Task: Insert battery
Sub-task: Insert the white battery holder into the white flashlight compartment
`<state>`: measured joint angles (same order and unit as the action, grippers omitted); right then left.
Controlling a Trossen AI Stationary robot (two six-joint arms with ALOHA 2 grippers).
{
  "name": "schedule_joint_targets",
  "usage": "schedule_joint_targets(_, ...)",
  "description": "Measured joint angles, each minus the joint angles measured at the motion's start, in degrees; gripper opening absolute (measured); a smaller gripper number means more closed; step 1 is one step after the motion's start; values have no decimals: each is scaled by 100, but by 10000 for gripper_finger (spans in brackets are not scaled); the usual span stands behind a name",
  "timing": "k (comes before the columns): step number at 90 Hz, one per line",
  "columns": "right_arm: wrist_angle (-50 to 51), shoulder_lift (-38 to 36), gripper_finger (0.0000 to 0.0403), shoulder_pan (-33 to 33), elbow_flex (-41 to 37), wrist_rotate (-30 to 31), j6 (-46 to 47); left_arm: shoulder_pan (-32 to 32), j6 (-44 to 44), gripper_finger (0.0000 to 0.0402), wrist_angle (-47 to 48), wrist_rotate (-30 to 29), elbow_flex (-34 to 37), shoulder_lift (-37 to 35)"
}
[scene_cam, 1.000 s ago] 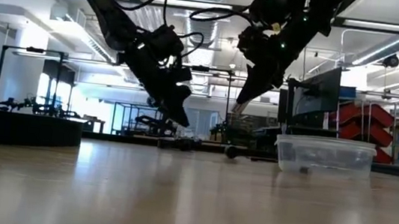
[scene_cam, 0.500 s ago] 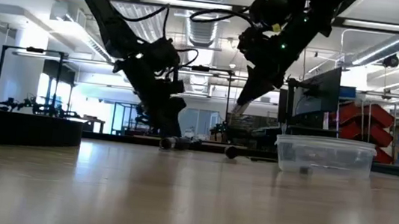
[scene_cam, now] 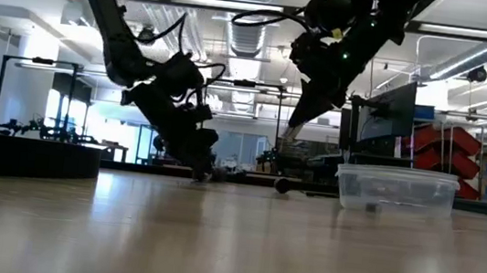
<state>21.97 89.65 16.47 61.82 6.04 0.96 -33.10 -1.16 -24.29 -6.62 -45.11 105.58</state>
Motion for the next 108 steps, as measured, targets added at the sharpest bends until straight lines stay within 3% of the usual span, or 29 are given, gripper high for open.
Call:
schedule_joint_targets(29,-6,0,60,-75,-2,-2,73,9,-224,161,-110,-723,18,37)
schedule_joint_targets(64,5,0,60,-340,-2,1,191,65,62,8,233,-608,57,-152)
schedule_joint_targets(75,33,0,66,-408,-2,2,222,235,-50,6,913,-154,88,-273)
schedule_joint_targets(108,49,0,68,-486,-2,9,248,1205,-673,3,2172,-91,98,-632)
